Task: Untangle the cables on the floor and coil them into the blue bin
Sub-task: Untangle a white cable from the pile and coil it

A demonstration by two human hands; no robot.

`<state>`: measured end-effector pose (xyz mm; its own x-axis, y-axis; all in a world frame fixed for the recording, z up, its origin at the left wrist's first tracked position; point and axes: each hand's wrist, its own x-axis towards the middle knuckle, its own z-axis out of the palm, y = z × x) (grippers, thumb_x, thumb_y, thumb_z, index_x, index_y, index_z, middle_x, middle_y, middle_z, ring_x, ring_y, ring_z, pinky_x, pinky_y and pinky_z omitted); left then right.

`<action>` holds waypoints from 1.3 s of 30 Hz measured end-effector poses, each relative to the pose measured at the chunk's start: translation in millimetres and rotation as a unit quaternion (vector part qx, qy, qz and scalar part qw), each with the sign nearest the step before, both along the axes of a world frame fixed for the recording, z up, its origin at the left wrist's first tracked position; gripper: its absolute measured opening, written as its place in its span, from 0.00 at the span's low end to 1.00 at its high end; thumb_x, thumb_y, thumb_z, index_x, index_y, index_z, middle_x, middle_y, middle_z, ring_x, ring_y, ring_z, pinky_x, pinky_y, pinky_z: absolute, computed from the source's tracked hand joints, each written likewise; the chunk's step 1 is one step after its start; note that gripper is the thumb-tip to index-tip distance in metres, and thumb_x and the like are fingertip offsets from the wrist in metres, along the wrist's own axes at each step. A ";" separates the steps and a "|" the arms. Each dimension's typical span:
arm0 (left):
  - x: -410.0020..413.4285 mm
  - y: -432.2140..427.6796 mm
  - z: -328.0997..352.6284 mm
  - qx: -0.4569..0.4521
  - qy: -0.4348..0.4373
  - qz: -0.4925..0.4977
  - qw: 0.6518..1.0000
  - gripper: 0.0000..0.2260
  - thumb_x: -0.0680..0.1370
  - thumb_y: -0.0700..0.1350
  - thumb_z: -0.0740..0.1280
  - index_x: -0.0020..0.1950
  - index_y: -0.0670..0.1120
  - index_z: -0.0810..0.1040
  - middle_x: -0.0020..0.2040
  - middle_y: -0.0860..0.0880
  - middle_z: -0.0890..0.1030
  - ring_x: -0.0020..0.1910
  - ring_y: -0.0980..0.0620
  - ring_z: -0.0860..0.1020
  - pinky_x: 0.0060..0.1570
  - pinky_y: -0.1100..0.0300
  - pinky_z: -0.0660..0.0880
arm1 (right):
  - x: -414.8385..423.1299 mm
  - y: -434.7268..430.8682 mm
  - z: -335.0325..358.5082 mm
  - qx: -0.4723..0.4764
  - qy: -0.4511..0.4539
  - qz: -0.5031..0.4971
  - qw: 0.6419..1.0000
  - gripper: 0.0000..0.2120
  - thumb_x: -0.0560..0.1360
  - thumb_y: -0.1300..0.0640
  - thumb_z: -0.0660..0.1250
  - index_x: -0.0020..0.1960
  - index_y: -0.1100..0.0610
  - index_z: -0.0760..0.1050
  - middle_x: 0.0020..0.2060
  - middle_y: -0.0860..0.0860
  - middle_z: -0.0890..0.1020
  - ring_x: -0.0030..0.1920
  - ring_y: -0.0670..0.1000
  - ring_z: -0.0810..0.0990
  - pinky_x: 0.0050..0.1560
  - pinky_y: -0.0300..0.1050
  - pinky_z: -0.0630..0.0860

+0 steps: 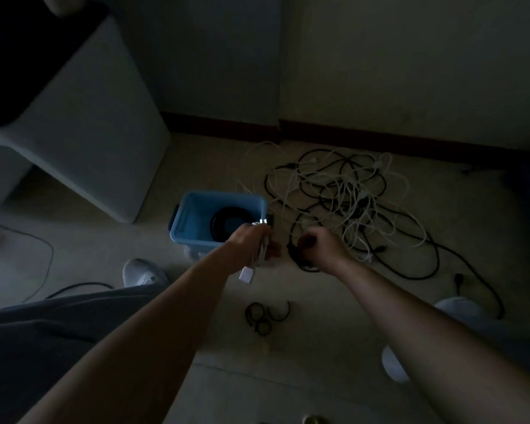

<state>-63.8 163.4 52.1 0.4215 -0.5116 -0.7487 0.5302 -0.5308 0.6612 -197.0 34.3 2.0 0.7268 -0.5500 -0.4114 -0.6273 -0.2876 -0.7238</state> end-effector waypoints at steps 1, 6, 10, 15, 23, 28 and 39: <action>0.1 -2.4 15.2 -0.012 -0.009 0.000 1.000 0.09 0.82 0.38 0.60 0.44 0.37 0.75 0.34 0.42 0.80 0.32 0.48 0.80 0.34 0.59 0.77 | 0.7 -1.8 17.3 -0.005 -0.023 -0.002 1.000 0.10 0.71 0.58 0.76 0.36 0.53 0.75 0.35 0.52 0.80 0.39 0.53 0.81 0.39 0.46 0.73; 7.0 -20.7 90.6 -0.085 -0.027 0.007 0.996 0.09 0.81 0.39 0.61 0.44 0.36 0.75 0.33 0.40 0.82 0.32 0.44 0.82 0.39 0.55 0.77 | 8.8 -18.4 104.7 -0.008 -0.120 0.024 0.992 0.04 0.77 0.57 0.71 0.47 0.49 0.80 0.39 0.53 0.84 0.37 0.52 0.83 0.37 0.48 0.77; 13.4 -35.4 151.3 -0.157 -0.018 0.008 0.987 0.09 0.81 0.40 0.60 0.44 0.38 0.74 0.43 0.35 0.81 0.39 0.40 0.82 0.40 0.54 0.78 | 12.3 -35.3 175.8 -0.062 -0.171 0.039 0.982 0.08 0.77 0.52 0.70 0.39 0.47 0.80 0.32 0.45 0.81 0.32 0.43 0.77 0.35 0.41 0.71; 17.9 -42.0 217.8 -0.240 0.005 -0.006 0.971 0.10 0.82 0.42 0.57 0.46 0.39 0.74 0.44 0.39 0.81 0.40 0.44 0.82 0.45 0.52 0.78 | 2.3 -46.8 256.6 -0.091 -0.218 0.039 0.971 0.10 0.76 0.49 0.72 0.36 0.48 0.81 0.29 0.46 0.81 0.31 0.44 0.77 0.34 0.42 0.70; 7.8 -40.7 238.3 -0.308 0.047 -0.030 0.950 0.11 0.83 0.43 0.56 0.48 0.40 0.74 0.56 0.37 0.80 0.57 0.40 0.79 0.60 0.47 0.75 | -9.6 -39.2 274.8 -0.160 -0.285 -0.012 0.945 0.10 0.73 0.56 0.75 0.37 0.60 0.80 0.22 0.41 0.73 0.24 0.40 0.69 0.26 0.32 0.62; 5.2 -41.2 213.5 -0.335 0.096 -0.001 0.937 0.17 0.83 0.43 0.55 0.43 0.38 0.80 0.55 0.37 0.81 0.48 0.45 0.83 0.51 0.53 0.78 | 0.6 -36.5 264.8 -0.233 -0.269 -0.029 0.934 0.12 0.70 0.59 0.75 0.33 0.57 0.75 0.21 0.45 0.73 0.21 0.43 0.70 0.22 0.31 0.62; 8.0 -63.1 203.8 -0.304 0.020 -0.036 0.952 0.24 0.80 0.45 0.61 0.68 0.28 0.69 0.58 0.35 0.74 0.48 0.45 0.77 0.51 0.53 0.76 | 16.2 -41.1 252.3 -0.220 -0.260 -0.003 0.940 0.14 0.69 0.57 0.76 0.32 0.60 0.73 0.23 0.49 0.74 0.24 0.44 0.69 0.23 0.34 0.61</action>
<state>-55.8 100.3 255.9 0.3466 -0.8820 -0.3192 0.5382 -0.0917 0.8378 -180.8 -6.8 254.4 0.7631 -0.5888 0.2665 -0.2244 -0.6281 -0.7451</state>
